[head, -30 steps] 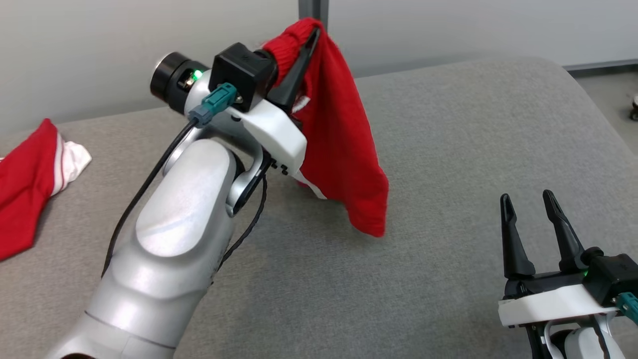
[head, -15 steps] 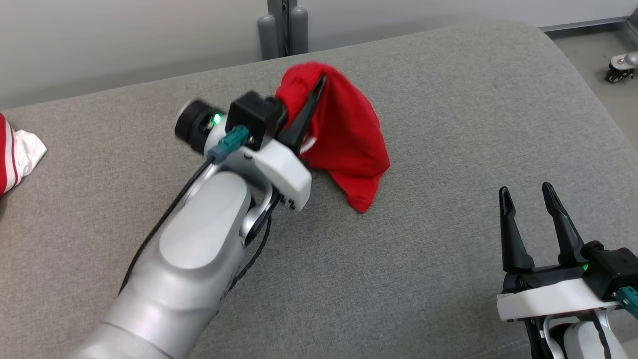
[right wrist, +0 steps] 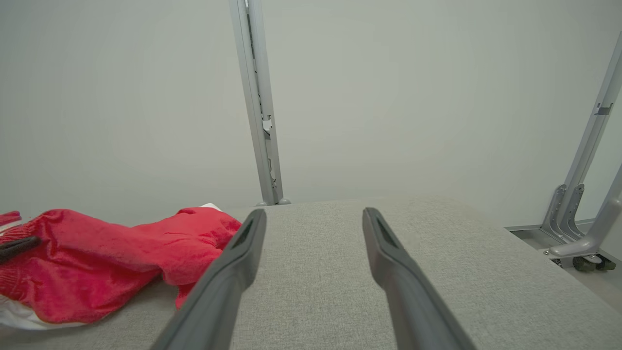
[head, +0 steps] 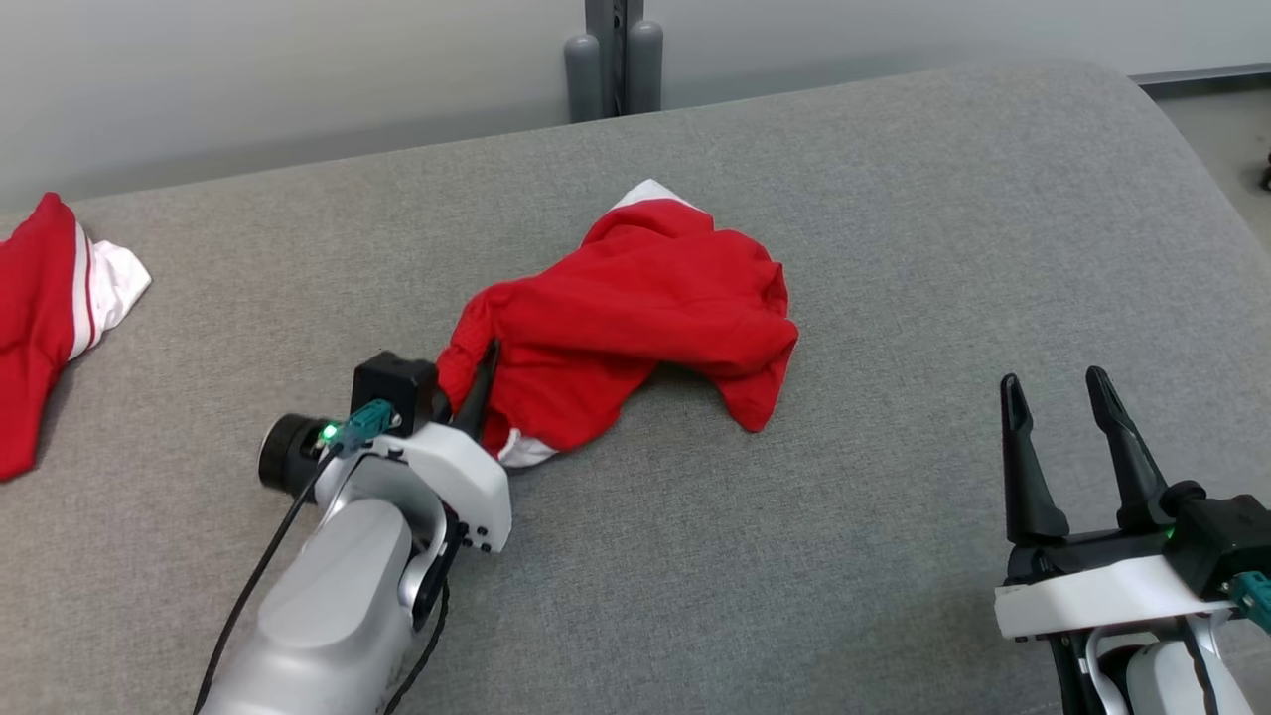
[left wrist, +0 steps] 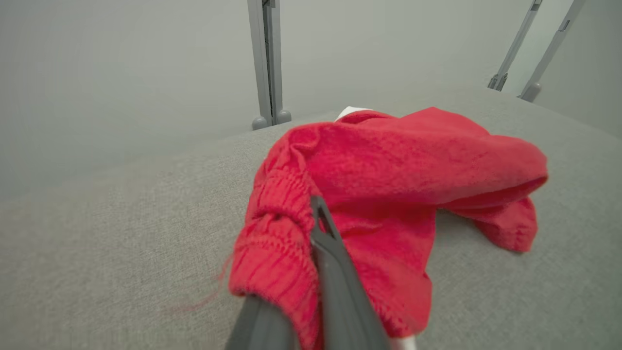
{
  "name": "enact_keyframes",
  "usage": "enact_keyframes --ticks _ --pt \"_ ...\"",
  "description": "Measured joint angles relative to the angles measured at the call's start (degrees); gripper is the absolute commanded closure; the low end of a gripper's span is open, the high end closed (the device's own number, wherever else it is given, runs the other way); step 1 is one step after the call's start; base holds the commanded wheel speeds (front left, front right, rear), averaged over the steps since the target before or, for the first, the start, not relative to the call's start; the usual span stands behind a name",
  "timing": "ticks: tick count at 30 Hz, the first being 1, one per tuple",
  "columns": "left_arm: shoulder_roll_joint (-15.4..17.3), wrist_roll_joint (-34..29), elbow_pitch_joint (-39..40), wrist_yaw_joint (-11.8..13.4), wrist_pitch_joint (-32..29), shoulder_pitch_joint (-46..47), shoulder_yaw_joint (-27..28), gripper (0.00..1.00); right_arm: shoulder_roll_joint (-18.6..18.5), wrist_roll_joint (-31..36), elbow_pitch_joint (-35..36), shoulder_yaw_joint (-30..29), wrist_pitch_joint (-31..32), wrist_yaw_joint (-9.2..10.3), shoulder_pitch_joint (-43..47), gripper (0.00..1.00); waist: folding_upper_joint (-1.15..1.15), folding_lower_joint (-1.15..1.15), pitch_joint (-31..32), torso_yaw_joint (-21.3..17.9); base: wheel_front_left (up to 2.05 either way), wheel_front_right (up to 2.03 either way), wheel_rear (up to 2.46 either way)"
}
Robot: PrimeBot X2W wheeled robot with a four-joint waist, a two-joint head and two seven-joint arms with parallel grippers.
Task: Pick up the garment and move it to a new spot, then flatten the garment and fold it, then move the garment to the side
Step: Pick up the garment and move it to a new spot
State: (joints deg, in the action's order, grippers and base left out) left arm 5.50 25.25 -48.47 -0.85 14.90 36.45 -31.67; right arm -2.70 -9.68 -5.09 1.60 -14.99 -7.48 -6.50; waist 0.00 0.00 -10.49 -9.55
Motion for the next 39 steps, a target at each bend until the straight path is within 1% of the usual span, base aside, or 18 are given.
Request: enact_keyframes --ticks 5,6,7,8,9,20,22,25,37,39 --pt "0.05 1.24 -2.58 0.05 0.08 -1.61 1.05 1.00 0.00 0.01 -0.36 0.52 0.00 0.00 0.01 0.00 0.00 0.00 0.67 0.62 0.00 0.00 0.00" --pt "0.00 1.47 -2.89 -0.11 0.09 -1.84 1.27 0.80 0.00 0.01 -0.43 0.52 0.00 0.00 0.02 0.00 0.00 0.00 0.80 0.67 0.00 0.00 0.00" --pt "-0.03 1.63 -3.08 -0.12 0.08 -2.09 1.47 0.57 0.00 0.04 -0.49 0.54 0.00 0.00 0.04 0.00 0.00 0.00 0.93 0.71 0.00 0.00 0.00" --pt "0.00 1.64 -3.04 -0.16 0.08 -2.30 1.77 0.22 0.00 0.07 -0.59 0.59 0.00 0.00 0.07 0.00 0.00 0.00 1.09 0.72 0.00 0.00 0.00" --pt "0.09 1.63 -2.82 -0.18 0.09 -2.43 2.12 0.00 0.00 0.09 -0.70 0.65 0.00 0.00 0.11 0.00 0.00 0.00 1.27 0.71 0.00 0.00 0.00" --pt "1.65 0.26 3.33 -0.47 0.18 -10.71 6.64 0.00 0.00 0.81 -1.27 0.01 0.00 0.00 2.38 0.00 0.00 0.00 4.80 1.77 0.00 0.00 0.00" --pt "1.90 -0.26 4.63 -0.22 0.18 -12.50 7.43 0.00 -0.01 1.19 -1.31 -0.04 0.00 0.00 2.57 0.00 0.00 0.00 5.60 2.22 0.00 0.00 0.00" --pt "2.26 -1.51 8.91 0.38 0.19 -15.94 9.60 0.00 0.00 1.38 -1.33 -0.14 0.00 0.00 3.41 0.00 0.00 0.00 7.13 3.15 0.00 0.00 0.00" --pt "-0.52 -6.27 24.06 2.46 0.19 -28.11 17.35 0.00 0.00 2.81 -1.04 -0.66 0.00 0.00 5.01 0.00 0.00 0.00 10.60 5.33 0.00 0.00 0.00" --pt "-0.71 -6.73 25.10 2.57 0.19 -29.00 18.08 0.00 0.00 2.89 -1.04 -0.67 0.00 0.00 5.16 0.00 0.00 0.00 10.72 5.42 0.00 0.00 0.00"
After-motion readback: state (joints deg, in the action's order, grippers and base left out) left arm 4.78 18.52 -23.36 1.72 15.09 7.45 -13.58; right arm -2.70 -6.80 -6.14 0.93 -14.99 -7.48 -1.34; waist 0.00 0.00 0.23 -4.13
